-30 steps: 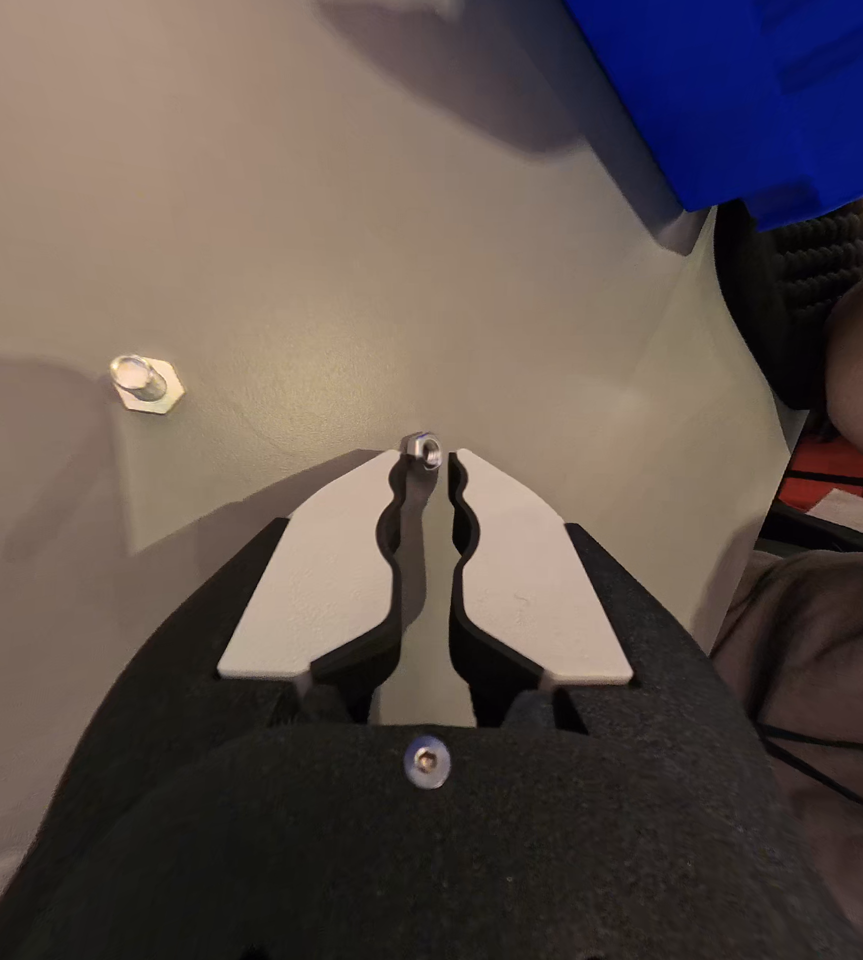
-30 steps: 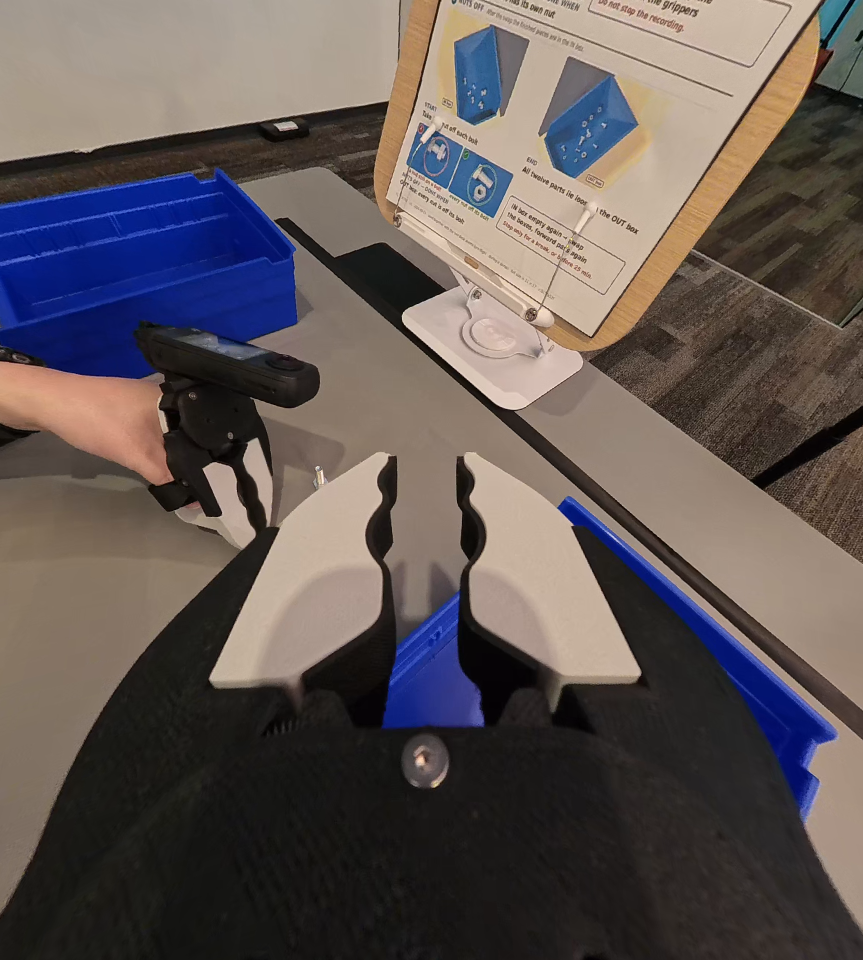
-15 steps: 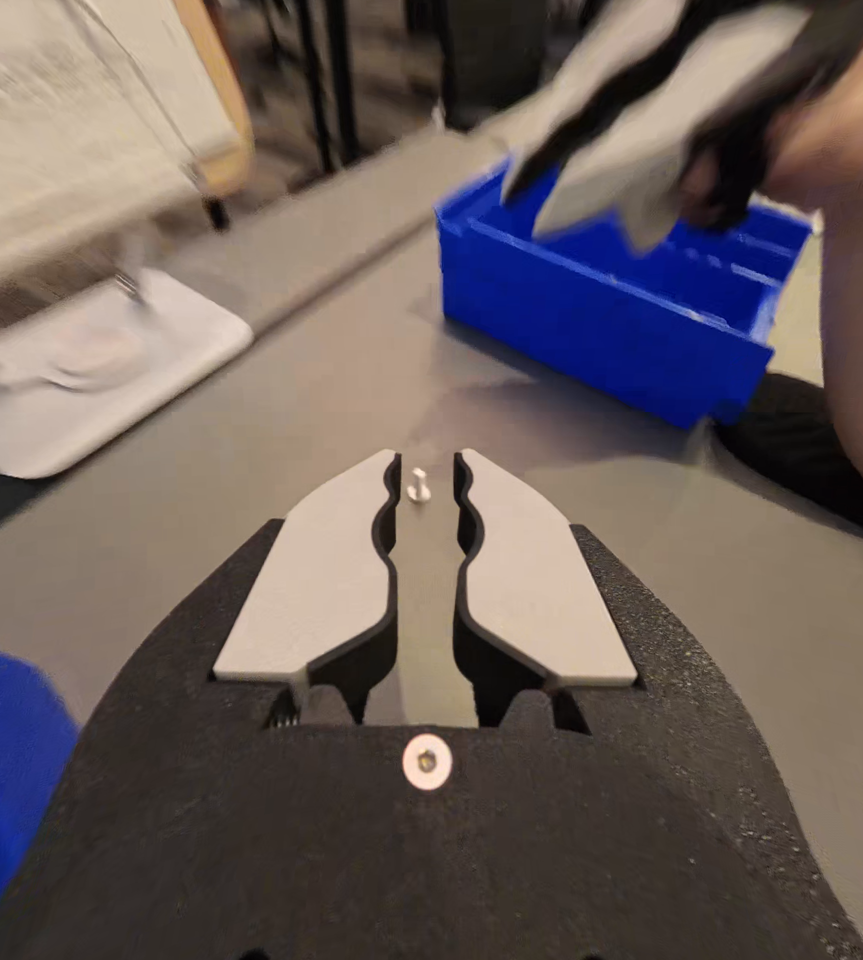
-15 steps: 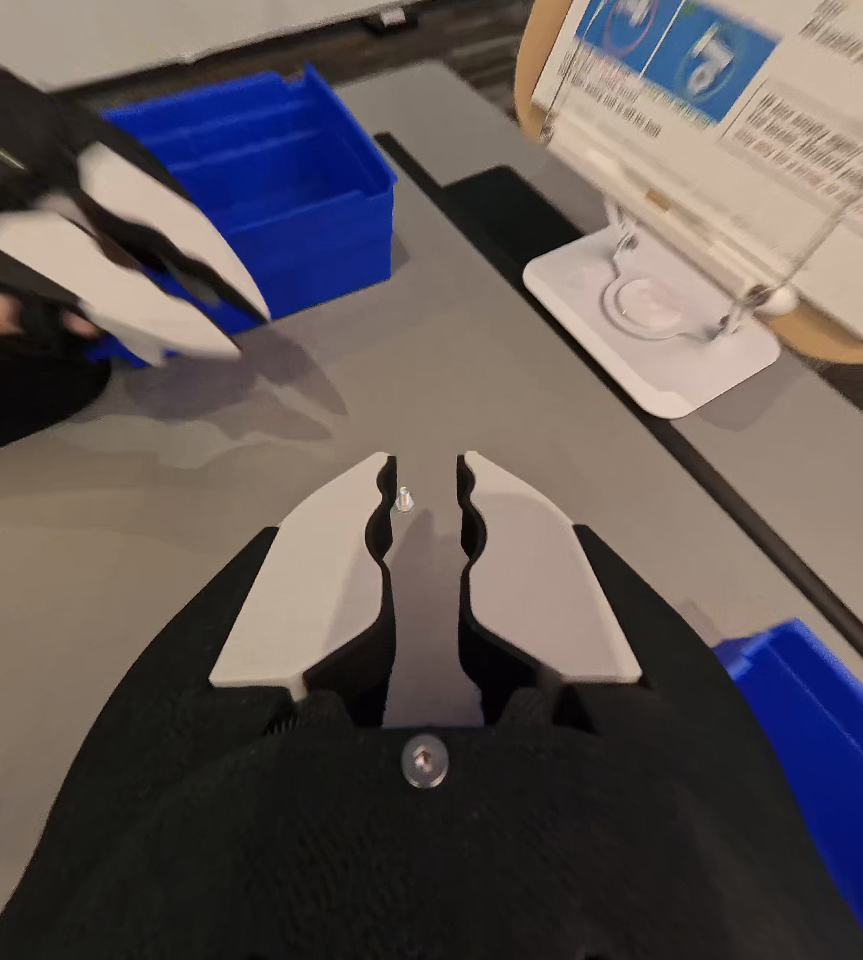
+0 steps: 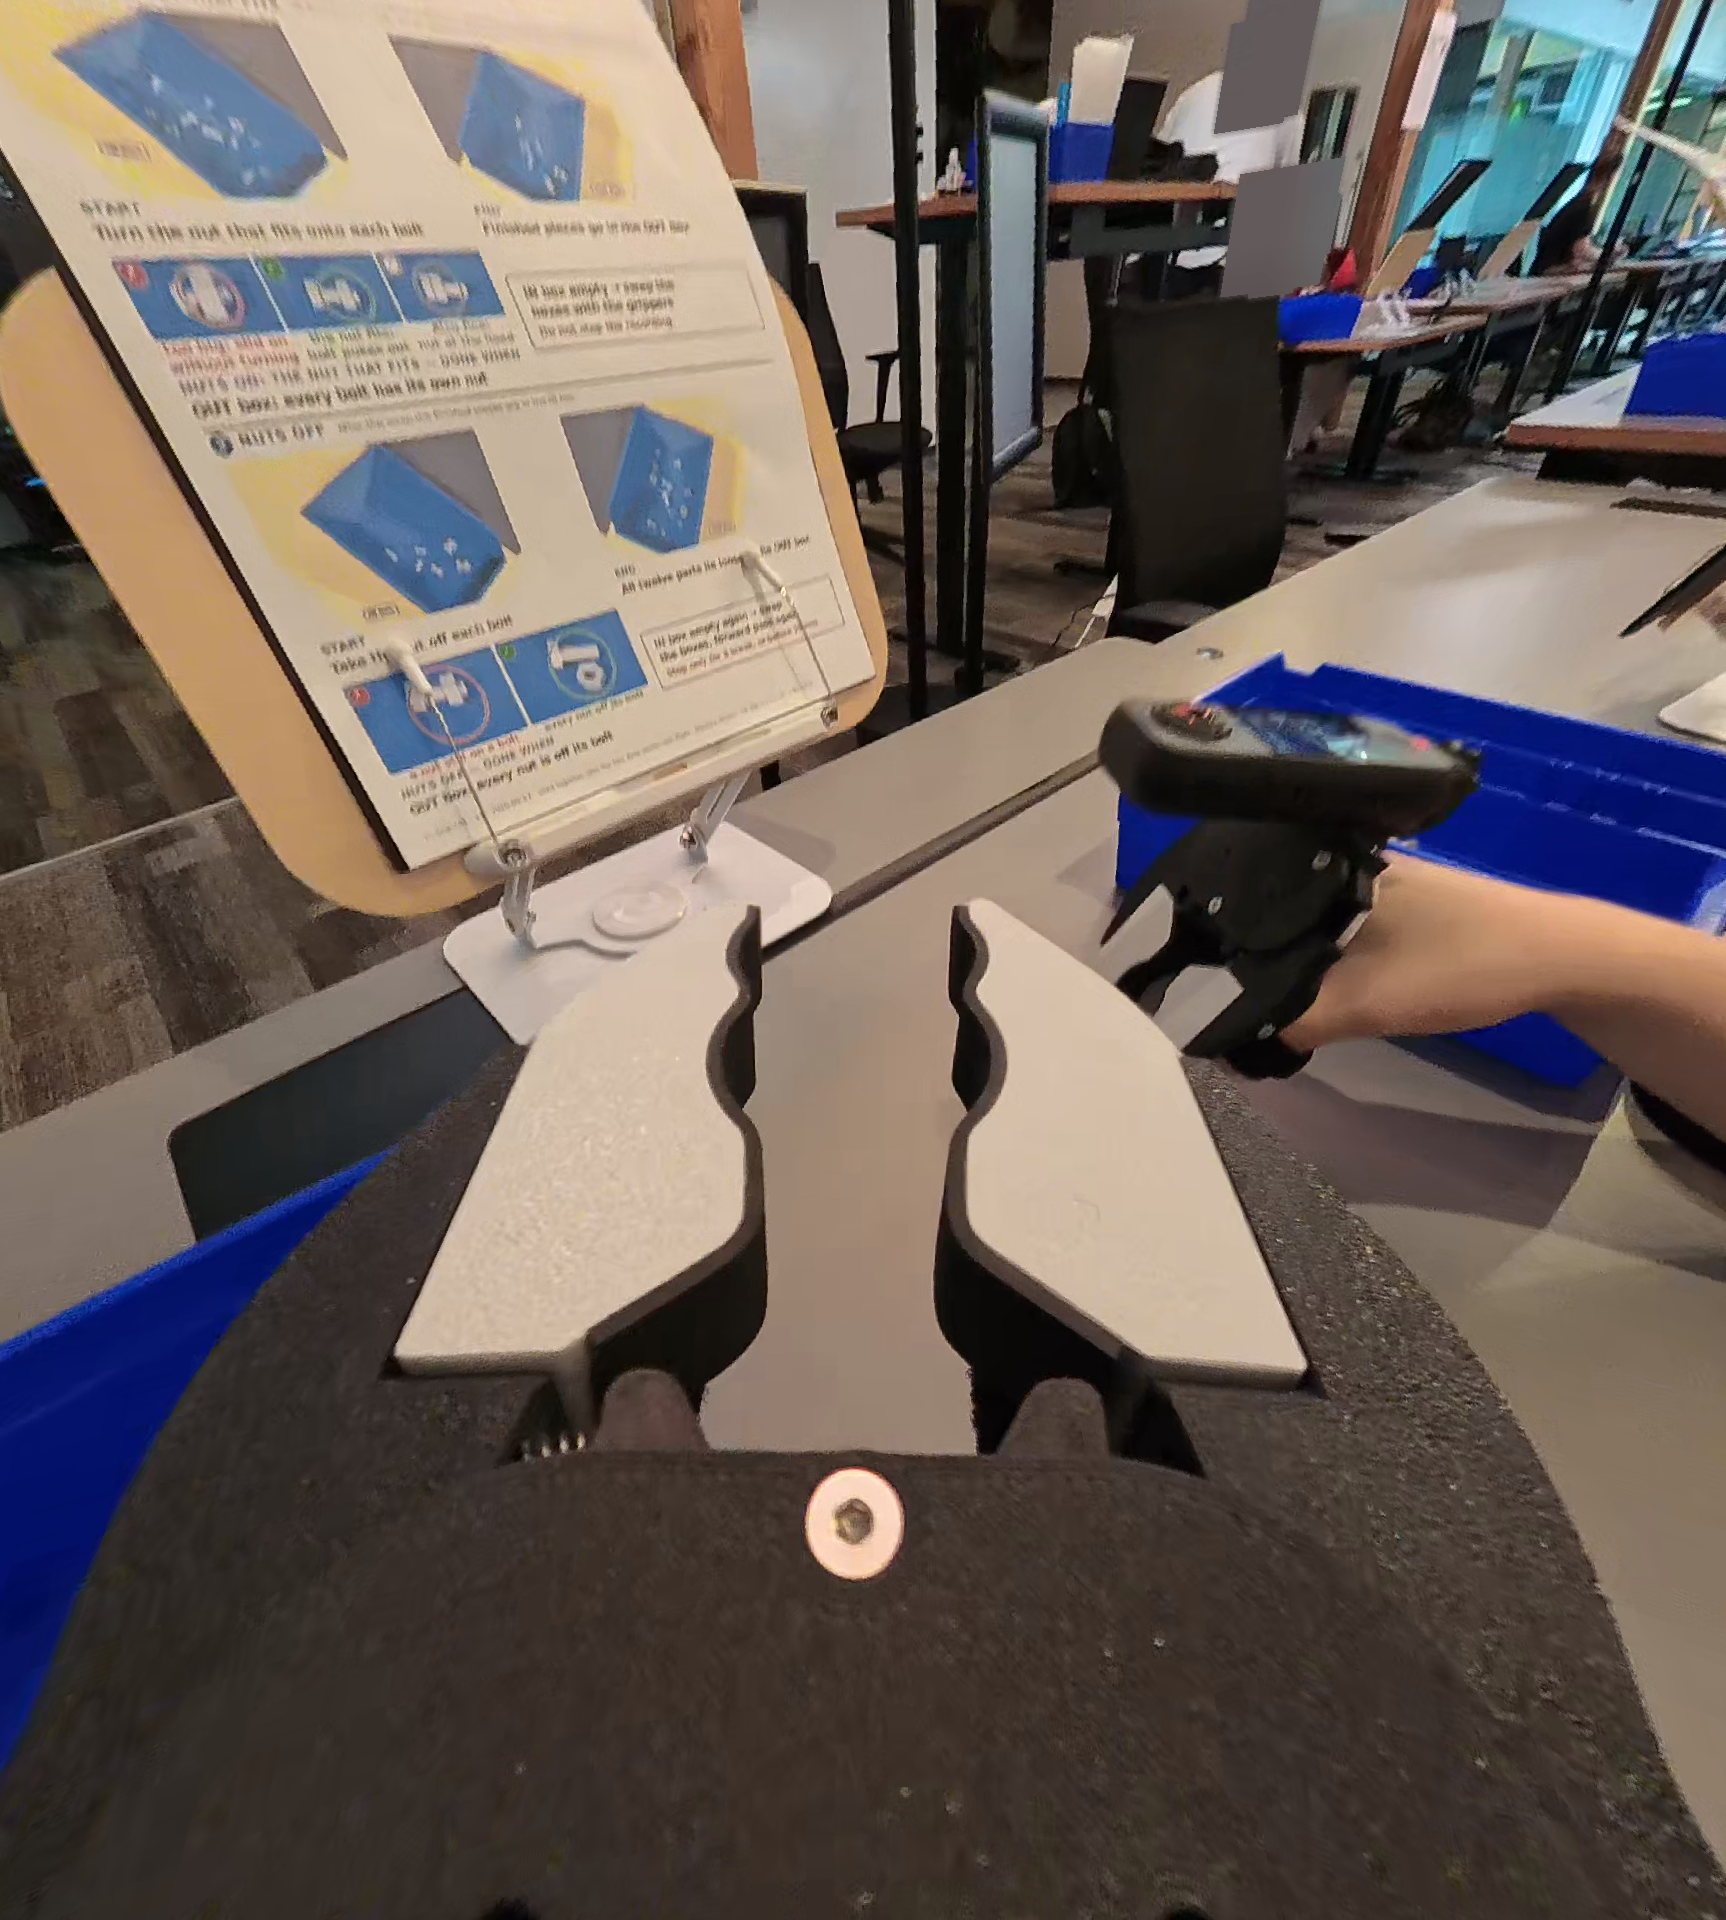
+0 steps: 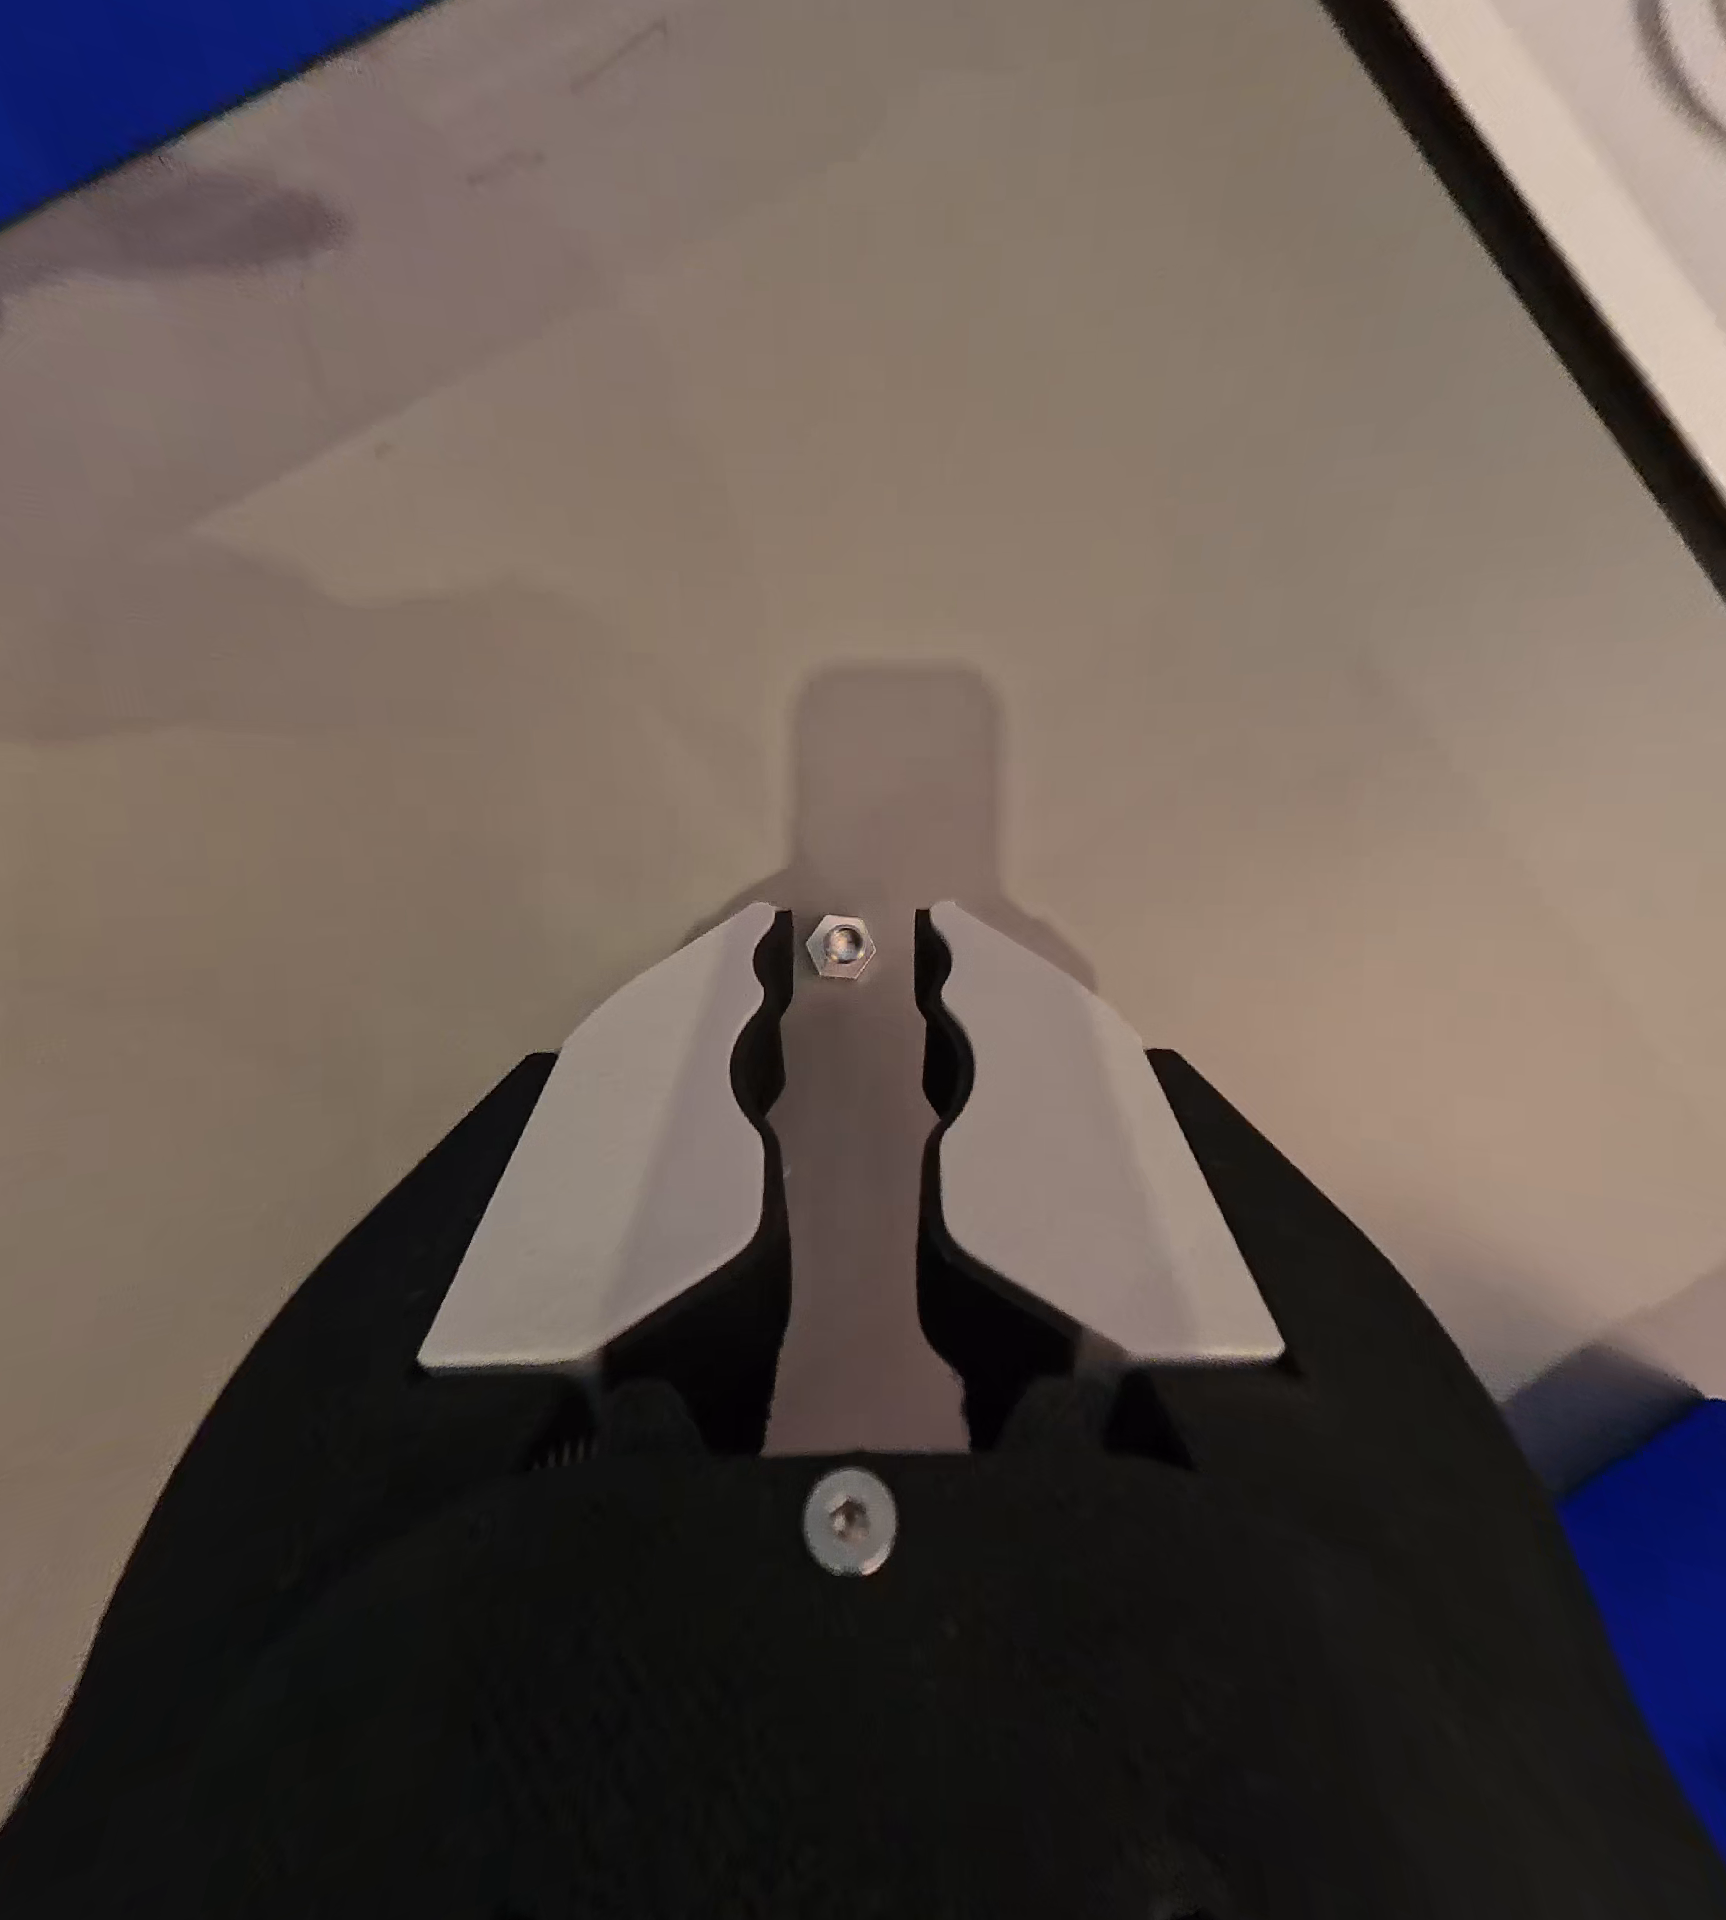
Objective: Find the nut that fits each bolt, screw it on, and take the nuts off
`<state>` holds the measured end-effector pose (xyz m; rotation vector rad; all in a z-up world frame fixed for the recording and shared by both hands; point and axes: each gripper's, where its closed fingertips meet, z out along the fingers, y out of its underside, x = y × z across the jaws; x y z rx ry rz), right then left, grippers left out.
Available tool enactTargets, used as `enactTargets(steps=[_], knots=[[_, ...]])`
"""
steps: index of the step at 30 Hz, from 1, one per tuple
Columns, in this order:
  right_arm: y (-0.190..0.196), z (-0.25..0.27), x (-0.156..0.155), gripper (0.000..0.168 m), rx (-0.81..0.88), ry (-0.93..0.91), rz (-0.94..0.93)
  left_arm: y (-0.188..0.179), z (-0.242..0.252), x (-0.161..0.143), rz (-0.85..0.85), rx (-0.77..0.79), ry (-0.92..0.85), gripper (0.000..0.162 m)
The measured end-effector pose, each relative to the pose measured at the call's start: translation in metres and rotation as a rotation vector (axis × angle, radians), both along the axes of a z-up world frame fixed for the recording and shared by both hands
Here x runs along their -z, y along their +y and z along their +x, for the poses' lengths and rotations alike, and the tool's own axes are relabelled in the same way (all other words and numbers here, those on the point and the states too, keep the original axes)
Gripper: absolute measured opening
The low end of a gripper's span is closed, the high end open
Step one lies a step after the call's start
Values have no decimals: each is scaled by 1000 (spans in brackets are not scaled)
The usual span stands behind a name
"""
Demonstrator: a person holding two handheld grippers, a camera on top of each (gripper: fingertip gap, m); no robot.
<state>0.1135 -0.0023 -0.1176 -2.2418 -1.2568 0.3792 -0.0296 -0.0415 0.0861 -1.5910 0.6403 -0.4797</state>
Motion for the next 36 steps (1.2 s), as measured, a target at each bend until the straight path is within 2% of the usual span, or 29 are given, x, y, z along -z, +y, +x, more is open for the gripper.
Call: enactTargets(steps=[4, 6, 10, 12, 15, 18, 20, 24, 29, 36], knots=[[-1, 1, 14, 21, -18, -55, -13, -2, 13, -22, 29, 58, -17, 30], [0, 0, 20, 10, -40, -81, 1, 1, 19, -29, 34, 64, -8, 28], [1, 2, 16, 9, -62, -95, 20, 5, 35, -34, 6, 119, 15, 29], [-1, 2, 3, 9, -65, -39, -1, 5, 48, -26, -63, 194, 36, 32], [-8, 5, -34, 9, -51, 130, -62, 1, 70, -2, -194, 321, 48, 33], [-14, 17, -71, 9, -46, 238, -65, -4, 95, 16, -207, 420, 37, 33], [-16, 27, -95, 9, -30, 280, -25, -12, 111, 34, -221, 475, 91, 32], [-34, 36, -133, 9, -75, 358, 25, -24, 141, 51, -113, 534, 184, 32], [-55, 35, -156, 9, -138, 380, 69, -30, 163, 61, -59, 554, 220, 37], [-71, 21, -155, 9, -186, 299, 117, -32, 172, 67, -15, 584, 168, 40]])
